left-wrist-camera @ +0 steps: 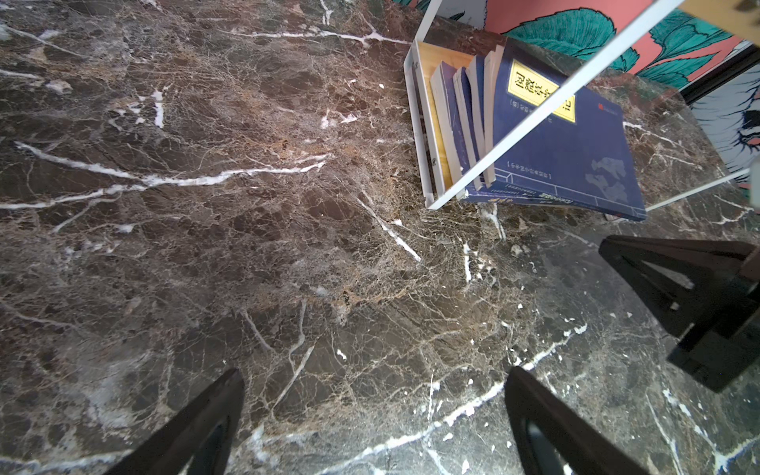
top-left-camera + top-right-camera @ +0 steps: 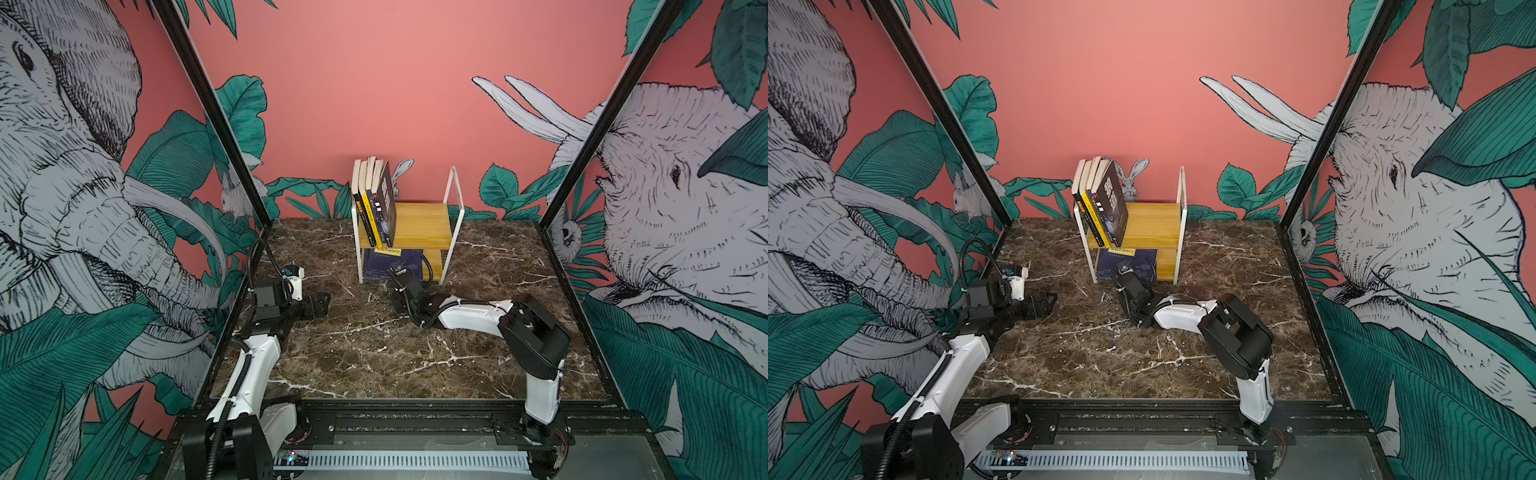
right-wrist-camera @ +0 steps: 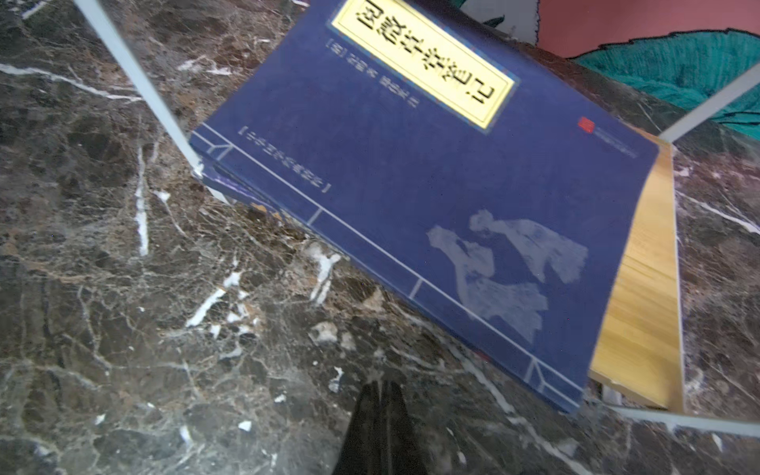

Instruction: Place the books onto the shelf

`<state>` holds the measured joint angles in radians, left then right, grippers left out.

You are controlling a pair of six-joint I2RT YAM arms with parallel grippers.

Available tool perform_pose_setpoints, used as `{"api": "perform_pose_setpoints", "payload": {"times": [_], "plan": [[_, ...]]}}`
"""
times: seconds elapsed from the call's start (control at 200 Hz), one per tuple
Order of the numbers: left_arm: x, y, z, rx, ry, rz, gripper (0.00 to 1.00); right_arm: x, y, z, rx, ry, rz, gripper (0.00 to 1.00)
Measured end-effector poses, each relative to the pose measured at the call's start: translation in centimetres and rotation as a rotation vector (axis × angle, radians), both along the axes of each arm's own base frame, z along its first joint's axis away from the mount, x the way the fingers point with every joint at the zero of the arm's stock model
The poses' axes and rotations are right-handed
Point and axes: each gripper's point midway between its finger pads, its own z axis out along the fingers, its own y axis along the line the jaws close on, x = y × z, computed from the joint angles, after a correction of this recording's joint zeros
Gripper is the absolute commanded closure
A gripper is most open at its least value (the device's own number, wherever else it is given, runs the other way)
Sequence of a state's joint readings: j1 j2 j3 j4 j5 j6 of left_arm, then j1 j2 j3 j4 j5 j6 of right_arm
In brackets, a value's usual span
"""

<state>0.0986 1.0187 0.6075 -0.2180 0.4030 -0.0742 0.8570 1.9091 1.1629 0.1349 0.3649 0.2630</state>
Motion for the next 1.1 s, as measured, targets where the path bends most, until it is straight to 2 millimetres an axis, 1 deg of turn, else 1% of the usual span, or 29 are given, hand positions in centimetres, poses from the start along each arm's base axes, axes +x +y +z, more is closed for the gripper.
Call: {"api": "perform_pose_setpoints", "payload": {"times": [0.075,0.21,0.43,0.62,0.75,0.905,1.095], "plan": [[0.0,0.0,0.0,0.000,0.000,0.000,0.01,0.5,-1.1,-0.1,-0.004,0.001,-0.024,1.00],[0.0,0.0,0.0,0.000,0.000,0.000,0.01,1.6,-2.4,0.0,-0.008,-0.002,-0.056,1.00],[0.0,0.0,0.0,0.000,0.000,0.000,0.01,2.4,-3.3,0.1,-0.009,-0.004,-0.076,1.00],[0.0,0.0,0.0,0.000,0.000,0.000,0.01,3.3,-3.3,0.9,0.002,-0.017,-0.077,1.00],[0.0,0.0,0.0,0.000,0.000,0.000,0.01,4.0,-2.9,1.4,0.012,-0.030,-0.076,1.00],[0.0,0.0,0.0,0.000,0.000,0.000,0.01,4.4,-2.3,1.1,0.001,-0.026,-0.063,1.00],[0.0,0.0,0.0,0.000,0.000,0.000,0.01,4.3,-1.6,0.7,0.013,-0.002,-0.042,1.00]]}}
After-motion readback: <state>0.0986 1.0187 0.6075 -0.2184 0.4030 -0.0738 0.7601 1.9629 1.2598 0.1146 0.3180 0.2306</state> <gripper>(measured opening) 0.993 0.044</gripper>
